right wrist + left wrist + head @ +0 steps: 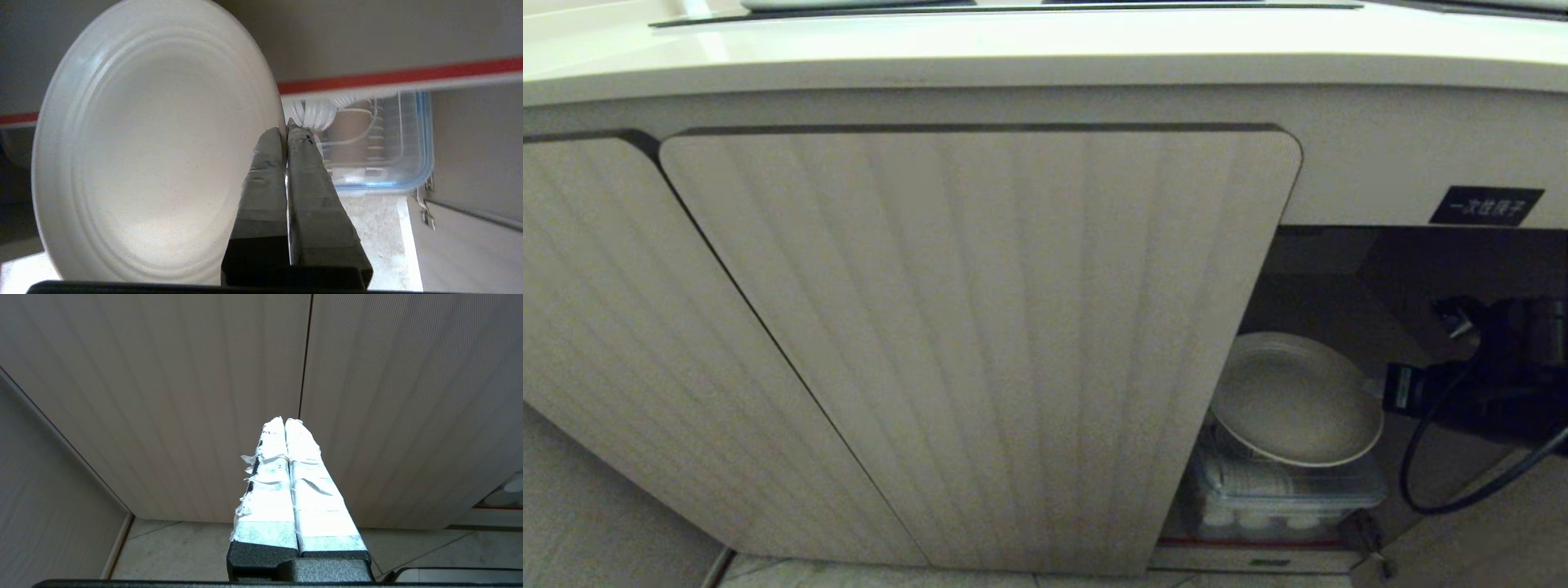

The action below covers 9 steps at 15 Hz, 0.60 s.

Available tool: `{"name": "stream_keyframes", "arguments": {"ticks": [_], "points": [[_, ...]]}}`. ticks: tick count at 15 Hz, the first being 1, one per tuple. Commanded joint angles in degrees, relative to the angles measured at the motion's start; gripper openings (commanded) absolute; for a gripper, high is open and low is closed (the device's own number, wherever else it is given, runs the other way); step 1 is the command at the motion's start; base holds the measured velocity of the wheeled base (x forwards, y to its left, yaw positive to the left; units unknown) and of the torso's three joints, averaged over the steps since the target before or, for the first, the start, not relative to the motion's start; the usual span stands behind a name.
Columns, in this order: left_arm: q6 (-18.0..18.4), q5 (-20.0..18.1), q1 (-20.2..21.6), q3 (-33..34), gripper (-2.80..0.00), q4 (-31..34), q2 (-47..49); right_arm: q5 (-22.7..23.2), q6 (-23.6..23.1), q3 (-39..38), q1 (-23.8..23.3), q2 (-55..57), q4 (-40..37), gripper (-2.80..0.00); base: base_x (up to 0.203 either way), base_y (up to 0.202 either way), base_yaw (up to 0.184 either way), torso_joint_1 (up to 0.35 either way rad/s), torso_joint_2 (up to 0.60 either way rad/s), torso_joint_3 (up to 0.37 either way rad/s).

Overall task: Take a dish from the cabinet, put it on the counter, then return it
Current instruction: Take the plate from the cabinet

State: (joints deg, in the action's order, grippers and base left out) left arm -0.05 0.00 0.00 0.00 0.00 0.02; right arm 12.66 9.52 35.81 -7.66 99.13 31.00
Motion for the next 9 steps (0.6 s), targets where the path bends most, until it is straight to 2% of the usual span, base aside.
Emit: {"name": "stream_keyframes", "arguments": {"ticks": [1,9], "points": [[0.0,0.0,0.0,0.0,-2.8,0.0,0.0,0.1,0.1,-1.2,-0.2,-1.6,0.2,-2.8,0.0,0.0,0.0,0.0,0.0,0.0],[0.0,0.0,0.0,0.0,-2.8,0.0,0.0,0.3,0.2,-9.9,-0.2,-7.0,0.2,-2.8,0.0,0.0,0.0,0.0,0.0,0.0]]}}
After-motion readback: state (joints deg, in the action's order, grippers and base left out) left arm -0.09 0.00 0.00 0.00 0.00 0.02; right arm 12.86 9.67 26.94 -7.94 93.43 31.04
